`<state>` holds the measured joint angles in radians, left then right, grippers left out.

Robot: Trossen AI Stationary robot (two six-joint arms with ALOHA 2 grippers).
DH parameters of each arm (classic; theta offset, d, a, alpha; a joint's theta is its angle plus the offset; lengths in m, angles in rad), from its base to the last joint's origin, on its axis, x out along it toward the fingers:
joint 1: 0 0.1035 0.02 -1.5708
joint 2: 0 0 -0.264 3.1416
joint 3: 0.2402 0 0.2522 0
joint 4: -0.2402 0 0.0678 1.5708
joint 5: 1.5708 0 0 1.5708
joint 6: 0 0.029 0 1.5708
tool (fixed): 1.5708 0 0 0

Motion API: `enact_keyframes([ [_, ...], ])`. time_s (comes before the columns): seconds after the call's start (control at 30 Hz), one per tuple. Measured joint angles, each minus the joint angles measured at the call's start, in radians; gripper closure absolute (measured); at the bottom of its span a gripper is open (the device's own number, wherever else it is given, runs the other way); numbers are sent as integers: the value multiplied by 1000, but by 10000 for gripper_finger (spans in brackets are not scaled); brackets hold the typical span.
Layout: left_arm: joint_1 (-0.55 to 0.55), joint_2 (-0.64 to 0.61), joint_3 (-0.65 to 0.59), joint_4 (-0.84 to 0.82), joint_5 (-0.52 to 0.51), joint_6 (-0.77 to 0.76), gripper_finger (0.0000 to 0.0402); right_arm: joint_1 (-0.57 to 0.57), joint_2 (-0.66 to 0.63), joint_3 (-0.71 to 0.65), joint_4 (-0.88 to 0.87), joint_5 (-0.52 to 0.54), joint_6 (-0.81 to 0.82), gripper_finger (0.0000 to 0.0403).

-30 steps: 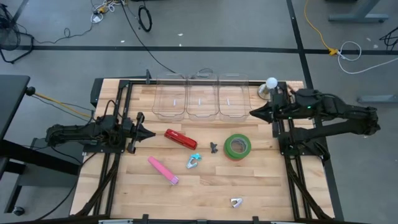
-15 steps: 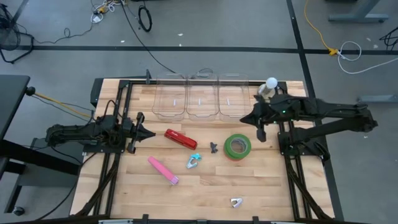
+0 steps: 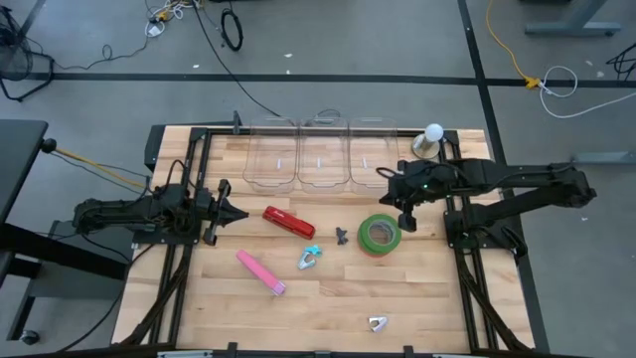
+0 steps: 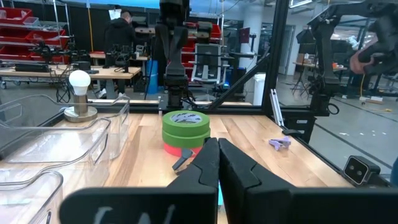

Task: Pick and place Stapler, Stapler remover, tape
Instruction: Put the top green tape into the right transparent bin

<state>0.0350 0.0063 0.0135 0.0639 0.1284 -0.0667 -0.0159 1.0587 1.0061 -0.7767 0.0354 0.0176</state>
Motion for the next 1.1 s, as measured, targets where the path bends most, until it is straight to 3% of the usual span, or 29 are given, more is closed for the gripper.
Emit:
enact_keyframes([
  [0.4, 0, 0, 0, 0, 0, 0, 399, 0, 95, 0, -107, 1, -85, 364],
  [1.1, 0, 0, 0, 0, 0, 0, 399, 0, 230, 0, -106, -77, -181, 177],
])
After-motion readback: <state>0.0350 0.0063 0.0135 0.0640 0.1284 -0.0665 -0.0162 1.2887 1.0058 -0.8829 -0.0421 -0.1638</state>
